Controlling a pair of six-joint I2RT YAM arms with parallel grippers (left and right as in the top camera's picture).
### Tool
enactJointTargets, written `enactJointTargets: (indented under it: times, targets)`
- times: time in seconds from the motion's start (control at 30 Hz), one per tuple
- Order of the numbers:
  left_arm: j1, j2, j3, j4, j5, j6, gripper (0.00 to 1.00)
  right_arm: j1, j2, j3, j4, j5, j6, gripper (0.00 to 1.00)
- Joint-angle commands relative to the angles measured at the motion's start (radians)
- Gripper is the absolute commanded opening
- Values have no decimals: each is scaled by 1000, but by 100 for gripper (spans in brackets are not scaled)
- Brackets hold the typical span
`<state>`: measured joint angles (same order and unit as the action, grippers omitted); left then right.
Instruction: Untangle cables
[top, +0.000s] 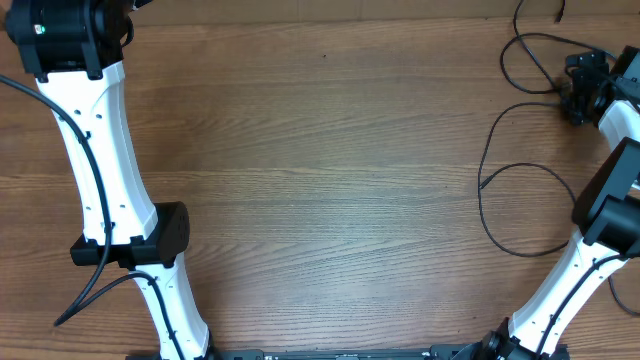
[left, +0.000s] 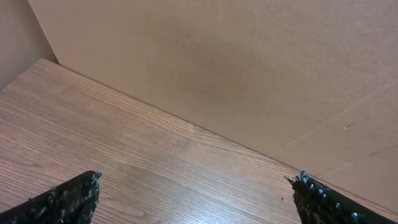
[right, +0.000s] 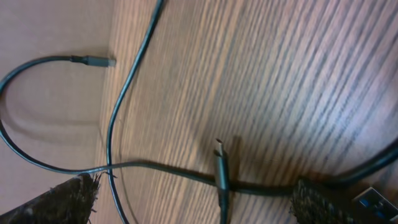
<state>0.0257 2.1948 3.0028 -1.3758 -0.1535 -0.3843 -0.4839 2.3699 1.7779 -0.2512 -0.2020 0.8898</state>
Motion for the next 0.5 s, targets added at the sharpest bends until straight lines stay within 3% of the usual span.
enactJointTargets:
  times: [0.0, 0.47]
  targets:
    - [-6, 5, 1, 5, -14, 23, 100, -3, 23, 18, -68, 48, 0, 100]
    - [-6, 5, 1, 3, -14, 29, 100, -3, 22, 90, -410, 116, 53, 100]
